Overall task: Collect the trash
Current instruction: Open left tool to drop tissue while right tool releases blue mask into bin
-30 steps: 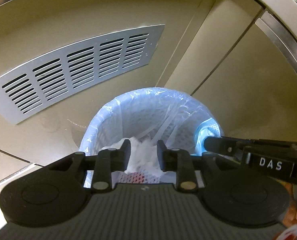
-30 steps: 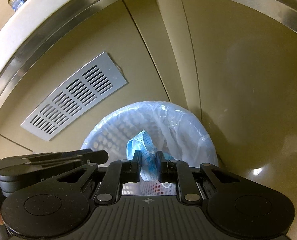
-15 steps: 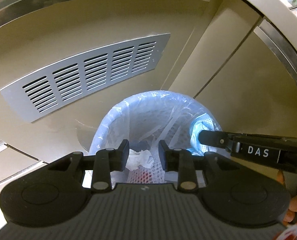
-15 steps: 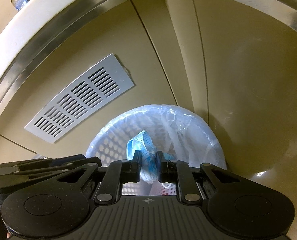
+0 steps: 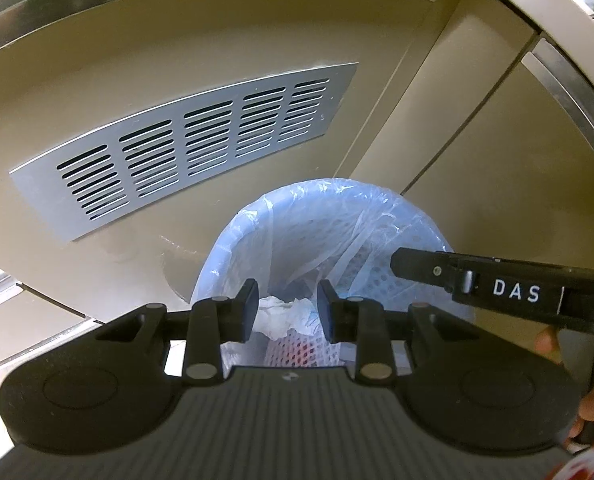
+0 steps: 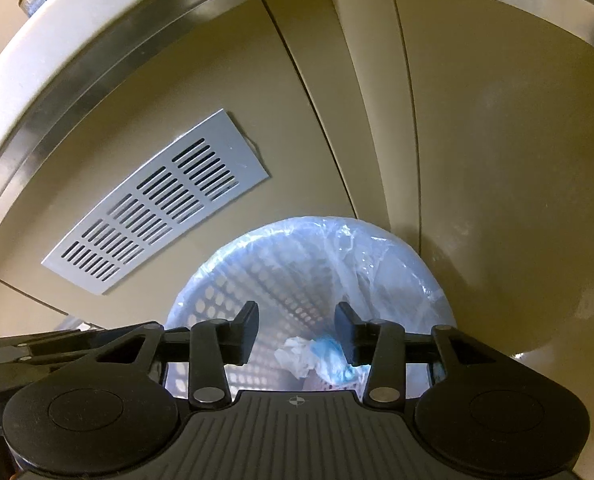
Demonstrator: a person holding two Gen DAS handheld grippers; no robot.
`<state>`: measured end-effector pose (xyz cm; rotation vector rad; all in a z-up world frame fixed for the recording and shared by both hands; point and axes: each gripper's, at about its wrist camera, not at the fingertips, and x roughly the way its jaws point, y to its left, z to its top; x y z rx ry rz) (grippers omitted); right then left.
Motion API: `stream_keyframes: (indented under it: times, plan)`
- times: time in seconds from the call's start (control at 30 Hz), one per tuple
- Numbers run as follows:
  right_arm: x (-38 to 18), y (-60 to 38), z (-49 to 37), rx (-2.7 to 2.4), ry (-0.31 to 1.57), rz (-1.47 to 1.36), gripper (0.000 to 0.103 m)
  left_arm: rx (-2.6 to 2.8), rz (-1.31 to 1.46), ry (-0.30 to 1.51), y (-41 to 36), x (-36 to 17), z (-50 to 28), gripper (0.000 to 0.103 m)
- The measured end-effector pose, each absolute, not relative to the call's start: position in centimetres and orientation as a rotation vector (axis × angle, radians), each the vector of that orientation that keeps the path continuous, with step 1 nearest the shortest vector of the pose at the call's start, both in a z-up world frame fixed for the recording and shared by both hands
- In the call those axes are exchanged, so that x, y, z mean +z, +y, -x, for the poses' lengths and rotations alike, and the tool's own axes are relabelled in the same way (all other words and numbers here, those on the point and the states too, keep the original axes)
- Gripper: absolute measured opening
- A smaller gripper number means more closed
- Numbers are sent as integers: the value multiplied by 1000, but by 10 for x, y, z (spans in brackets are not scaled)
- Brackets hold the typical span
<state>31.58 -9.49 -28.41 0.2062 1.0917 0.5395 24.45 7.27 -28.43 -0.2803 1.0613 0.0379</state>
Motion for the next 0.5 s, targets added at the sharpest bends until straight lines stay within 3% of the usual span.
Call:
stream_keyframes:
  times: [0.5]
  plan:
    - [-279, -106, -298, 542, 1138, -184, 49, 70, 283, 1039, 68, -272, -230, 28]
